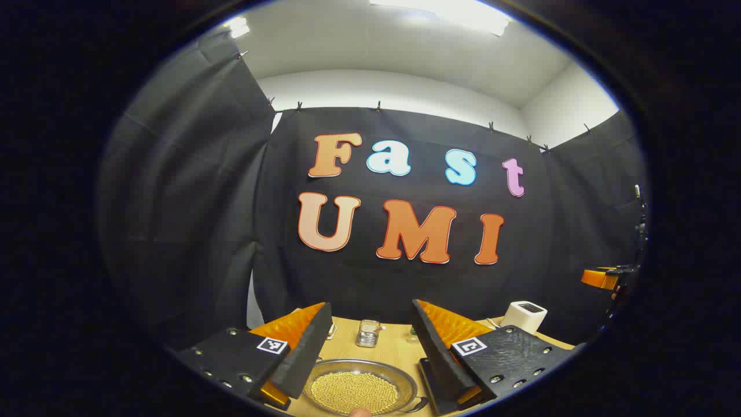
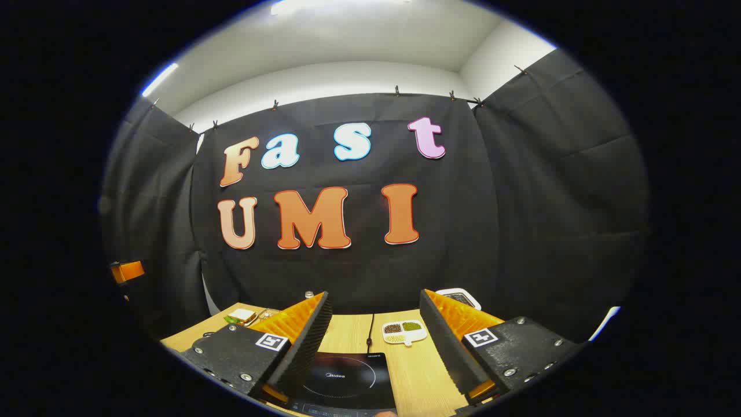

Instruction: First push the handle of the pot to place it horizontally, then grasp the pot with both hands and set it on the induction cooktop.

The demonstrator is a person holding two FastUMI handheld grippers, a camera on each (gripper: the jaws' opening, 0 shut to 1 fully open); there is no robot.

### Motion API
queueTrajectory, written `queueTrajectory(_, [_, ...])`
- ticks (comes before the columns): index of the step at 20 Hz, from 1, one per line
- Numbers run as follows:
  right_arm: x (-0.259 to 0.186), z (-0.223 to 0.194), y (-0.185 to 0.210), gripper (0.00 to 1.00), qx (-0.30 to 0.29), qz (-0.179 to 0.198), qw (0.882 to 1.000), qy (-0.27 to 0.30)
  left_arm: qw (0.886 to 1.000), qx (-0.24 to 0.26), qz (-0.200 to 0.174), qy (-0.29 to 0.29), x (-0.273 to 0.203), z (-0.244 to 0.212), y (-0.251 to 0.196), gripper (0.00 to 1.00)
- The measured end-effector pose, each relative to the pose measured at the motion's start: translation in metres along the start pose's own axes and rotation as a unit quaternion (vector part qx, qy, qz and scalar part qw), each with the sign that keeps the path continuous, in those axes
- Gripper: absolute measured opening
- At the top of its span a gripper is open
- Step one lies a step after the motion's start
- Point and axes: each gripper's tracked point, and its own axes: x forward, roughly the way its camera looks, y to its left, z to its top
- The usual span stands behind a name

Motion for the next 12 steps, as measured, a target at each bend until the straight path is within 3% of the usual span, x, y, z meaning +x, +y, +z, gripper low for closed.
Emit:
queueTrajectory(1, [0.0, -0.002, -0.001, 1.0, -0.001, -0.001, 1.0, 0.002, 1.0, 0.007, 0.004, -0.001, 0.001, 0.0, 0.004, 0.87])
queueTrajectory(2, [-0.001, -0.003, -0.001, 0.95, -0.002, 0.0, 1.0, 0.005, 1.0, 0.006, -0.004, 0.0, 0.001, 0.0, 0.001, 0.87])
queueTrajectory(6, [-0.004, -0.004, -0.001, 0.95, 0.001, 0.005, 1.0, 0.009, 1.0, 0.005, 0.001, -0.001, -0.001, 0.005, 0.007, 0.87])
queueTrajectory(7, [-0.004, -0.005, -0.001, 1.0, -0.002, 0.004, 1.0, 0.009, 1.0, 0.006, 0.003, -0.005, -0.003, 0.007, 0.007, 0.87])
queueTrajectory(8, [-0.004, -0.004, -0.001, 0.95, -0.004, 0.004, 1.0, 0.008, 1.0, 0.005, 0.002, -0.005, -0.004, 0.009, 0.007, 0.87])
queueTrajectory(12, [-0.003, -0.005, 0.006, 0.95, -0.005, 0.01, 1.0, 0.008, 1.0, 0.007, -0.003, -0.003, -0.005, 0.004, 0.009, 0.87])
